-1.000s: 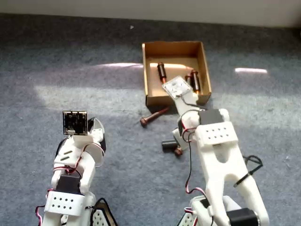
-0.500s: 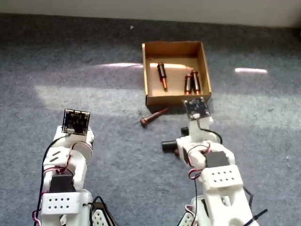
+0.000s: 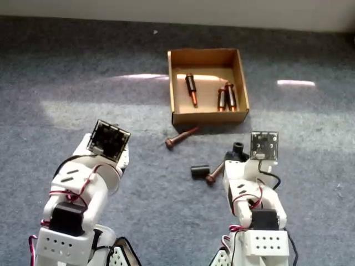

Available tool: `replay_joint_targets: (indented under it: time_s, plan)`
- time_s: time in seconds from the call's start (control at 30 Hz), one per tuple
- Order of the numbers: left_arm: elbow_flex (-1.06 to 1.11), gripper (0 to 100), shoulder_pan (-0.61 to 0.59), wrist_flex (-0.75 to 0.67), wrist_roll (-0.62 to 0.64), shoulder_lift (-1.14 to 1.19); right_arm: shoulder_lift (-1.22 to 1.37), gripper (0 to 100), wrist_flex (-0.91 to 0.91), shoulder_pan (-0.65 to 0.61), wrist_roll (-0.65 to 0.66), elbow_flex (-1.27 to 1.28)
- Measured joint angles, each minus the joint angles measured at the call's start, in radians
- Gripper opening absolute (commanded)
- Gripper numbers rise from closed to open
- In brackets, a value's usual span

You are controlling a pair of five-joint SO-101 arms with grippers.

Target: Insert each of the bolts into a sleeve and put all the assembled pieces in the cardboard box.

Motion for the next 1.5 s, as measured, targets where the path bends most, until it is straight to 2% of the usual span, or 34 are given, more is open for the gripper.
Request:
replay_joint_targets:
  time_s: [0.23, 0.5, 0.77, 0.9, 1.07, 1.23, 1.5]
  plan:
    - [-0.184, 1, 0.104, 0.0, -0.002, 0.37, -0.178, 0.5, 0.0, 0.006, 0.0, 0.08]
    - [-0.423, 17, 0.13, 0.0, 0.006, 0.879, -0.227, 0.5, 0.0, 0.008, 0.0, 0.091]
    - [-0.598, 22, 0.137, 0.0, 0.282, 1.298, -0.227, 0.6, -0.005, 0.008, 0.005, 0.091]
    - [-0.674, 22, 0.138, 0.0, 0.425, 1.424, -0.227, 0.6, -0.005, -0.003, 0.023, 0.091]
    - [-0.73, 22, 0.196, 0.0, 0.568, 1.521, -0.227, 0.6, -0.005, -0.014, 0.035, 0.091]
    - [-0.769, 22, 0.193, 0.0, 0.615, 1.597, -0.227, 0.6, -0.005, -0.02, 0.037, 0.091]
    - [-0.83, 22, 0.158, 0.0, 0.618, 1.711, -0.227, 0.6, -0.005, -0.02, 0.037, 0.091]
